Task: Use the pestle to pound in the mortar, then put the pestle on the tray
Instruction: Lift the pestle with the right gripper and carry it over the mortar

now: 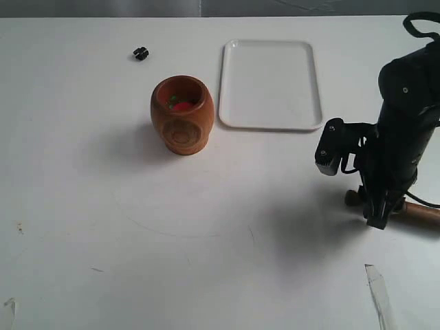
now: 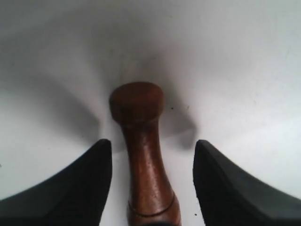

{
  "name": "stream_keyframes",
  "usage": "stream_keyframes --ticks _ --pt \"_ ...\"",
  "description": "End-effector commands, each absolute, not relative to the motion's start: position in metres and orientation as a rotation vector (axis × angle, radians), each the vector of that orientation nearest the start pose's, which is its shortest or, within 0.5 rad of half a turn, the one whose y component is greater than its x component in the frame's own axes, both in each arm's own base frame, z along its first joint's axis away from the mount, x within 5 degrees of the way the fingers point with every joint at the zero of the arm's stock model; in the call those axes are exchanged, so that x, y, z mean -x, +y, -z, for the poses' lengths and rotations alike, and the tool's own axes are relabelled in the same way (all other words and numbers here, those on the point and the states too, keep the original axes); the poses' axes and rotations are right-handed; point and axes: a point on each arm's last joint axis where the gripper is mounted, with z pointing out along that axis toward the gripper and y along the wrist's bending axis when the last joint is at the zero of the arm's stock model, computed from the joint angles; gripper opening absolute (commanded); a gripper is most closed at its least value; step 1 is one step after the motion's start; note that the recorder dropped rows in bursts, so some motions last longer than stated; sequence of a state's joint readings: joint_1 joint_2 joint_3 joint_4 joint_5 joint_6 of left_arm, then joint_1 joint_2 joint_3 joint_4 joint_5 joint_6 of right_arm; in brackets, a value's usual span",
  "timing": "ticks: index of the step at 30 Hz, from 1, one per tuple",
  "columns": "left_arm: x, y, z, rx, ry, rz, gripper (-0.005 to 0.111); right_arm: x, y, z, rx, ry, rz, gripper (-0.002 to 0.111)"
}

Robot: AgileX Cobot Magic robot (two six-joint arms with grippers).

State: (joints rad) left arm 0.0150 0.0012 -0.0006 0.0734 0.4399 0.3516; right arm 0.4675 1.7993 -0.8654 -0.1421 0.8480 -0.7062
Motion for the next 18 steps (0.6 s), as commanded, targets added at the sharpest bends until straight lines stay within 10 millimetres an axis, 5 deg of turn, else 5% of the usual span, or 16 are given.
stream_keyframes --ticks 1,8,10,13,18 --pt "-0.051 0.003 -0.174 -0.361 1.897 -0.302 0.0 -0.249 0.114 -0.12 1.967 2.619 0.153 0.04" --pt "-0.051 0.003 -0.174 -0.361 1.897 -0.302 0.0 -0.249 0.111 -0.113 2.001 2.671 0.2 0.0" --pt "-0.051 0.003 -0.174 -0.361 1.897 -0.302 0.0 -0.255 0.113 -0.121 1.931 2.673 0.225 0.0" --pt "-0.051 0.003 -0.174 -0.361 1.897 -0.302 0.0 -0.269 0.122 -0.151 1.733 2.595 0.227 0.0" --pt "-0.051 0.003 -0.174 -0.361 1.897 -0.302 0.0 -0.281 0.144 -0.225 1.207 2.174 0.016 0.0"
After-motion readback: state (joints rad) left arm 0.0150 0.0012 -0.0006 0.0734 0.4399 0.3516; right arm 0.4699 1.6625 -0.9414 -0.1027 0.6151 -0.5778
